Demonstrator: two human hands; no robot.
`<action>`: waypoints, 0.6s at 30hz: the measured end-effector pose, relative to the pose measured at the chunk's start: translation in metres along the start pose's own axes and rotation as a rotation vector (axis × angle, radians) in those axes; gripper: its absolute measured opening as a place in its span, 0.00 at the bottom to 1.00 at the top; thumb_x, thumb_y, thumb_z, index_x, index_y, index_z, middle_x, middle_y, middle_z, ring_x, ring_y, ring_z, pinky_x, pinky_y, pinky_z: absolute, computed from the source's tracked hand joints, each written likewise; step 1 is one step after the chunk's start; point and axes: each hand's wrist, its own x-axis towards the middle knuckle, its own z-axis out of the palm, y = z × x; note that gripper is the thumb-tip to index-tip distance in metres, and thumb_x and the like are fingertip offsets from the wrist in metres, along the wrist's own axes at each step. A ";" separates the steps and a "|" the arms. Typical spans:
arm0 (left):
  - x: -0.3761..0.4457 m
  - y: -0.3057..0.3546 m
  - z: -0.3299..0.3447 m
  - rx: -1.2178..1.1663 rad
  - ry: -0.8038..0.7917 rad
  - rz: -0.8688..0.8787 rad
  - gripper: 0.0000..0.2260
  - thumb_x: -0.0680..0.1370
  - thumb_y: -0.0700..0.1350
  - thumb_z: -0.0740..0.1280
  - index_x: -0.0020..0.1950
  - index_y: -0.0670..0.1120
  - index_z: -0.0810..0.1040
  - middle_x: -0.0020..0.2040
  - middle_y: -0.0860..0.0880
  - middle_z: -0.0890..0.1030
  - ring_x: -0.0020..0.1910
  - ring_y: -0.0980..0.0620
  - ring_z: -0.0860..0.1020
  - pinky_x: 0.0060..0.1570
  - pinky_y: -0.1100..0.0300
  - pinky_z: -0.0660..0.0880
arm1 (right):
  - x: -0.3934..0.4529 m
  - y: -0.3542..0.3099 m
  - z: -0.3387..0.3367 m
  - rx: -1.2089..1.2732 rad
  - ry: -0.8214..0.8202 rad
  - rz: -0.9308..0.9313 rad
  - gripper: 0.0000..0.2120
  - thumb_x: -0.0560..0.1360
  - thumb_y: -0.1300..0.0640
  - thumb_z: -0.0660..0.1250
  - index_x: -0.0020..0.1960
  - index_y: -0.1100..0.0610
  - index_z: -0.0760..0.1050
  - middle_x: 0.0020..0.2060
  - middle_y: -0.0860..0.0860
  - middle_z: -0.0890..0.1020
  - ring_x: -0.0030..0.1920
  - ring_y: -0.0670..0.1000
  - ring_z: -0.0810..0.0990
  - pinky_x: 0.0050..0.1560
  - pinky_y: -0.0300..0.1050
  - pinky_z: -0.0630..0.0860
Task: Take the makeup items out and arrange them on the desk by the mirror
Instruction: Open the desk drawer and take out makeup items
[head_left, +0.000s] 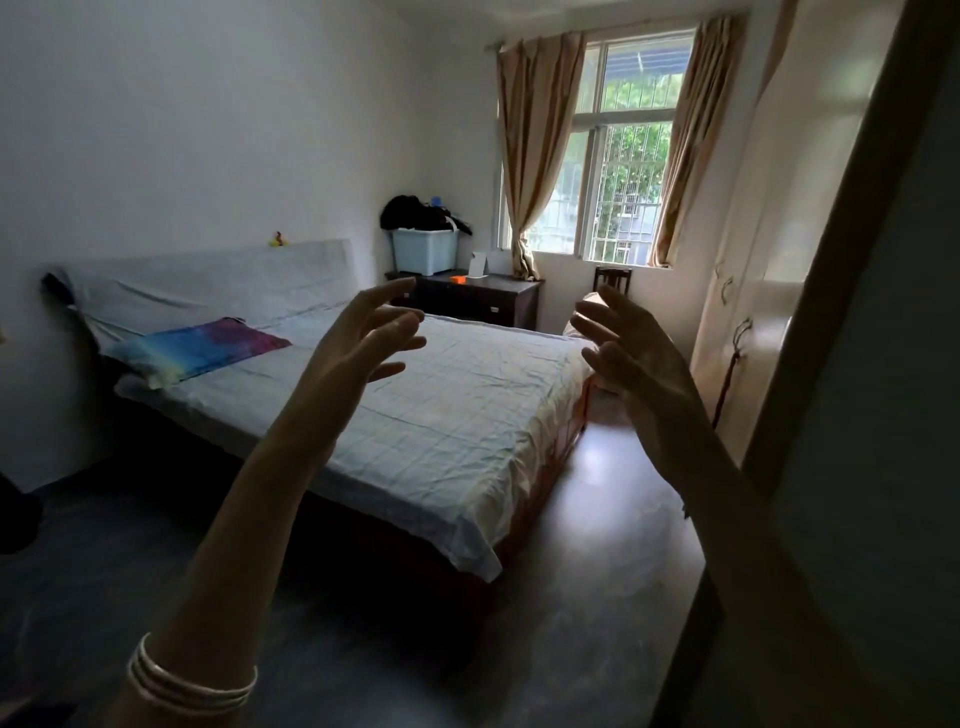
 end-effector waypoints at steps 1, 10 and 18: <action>0.010 -0.006 0.005 -0.001 -0.001 -0.007 0.30 0.66 0.62 0.62 0.67 0.55 0.67 0.62 0.47 0.75 0.58 0.52 0.78 0.57 0.53 0.74 | 0.007 0.007 -0.006 0.004 0.002 0.002 0.38 0.60 0.32 0.72 0.66 0.44 0.67 0.64 0.44 0.76 0.66 0.46 0.73 0.62 0.43 0.71; 0.114 -0.049 0.063 -0.013 -0.013 0.000 0.21 0.71 0.55 0.60 0.64 0.57 0.67 0.62 0.49 0.76 0.58 0.53 0.77 0.58 0.53 0.74 | 0.090 0.067 -0.072 -0.008 -0.012 -0.004 0.37 0.61 0.33 0.72 0.66 0.42 0.67 0.63 0.43 0.76 0.66 0.45 0.73 0.59 0.36 0.74; 0.186 -0.092 0.102 -0.025 -0.023 0.014 0.20 0.71 0.56 0.60 0.64 0.60 0.68 0.60 0.53 0.76 0.56 0.56 0.78 0.53 0.59 0.75 | 0.144 0.119 -0.120 -0.043 -0.032 0.017 0.32 0.66 0.39 0.71 0.67 0.44 0.67 0.64 0.43 0.76 0.65 0.44 0.73 0.61 0.39 0.74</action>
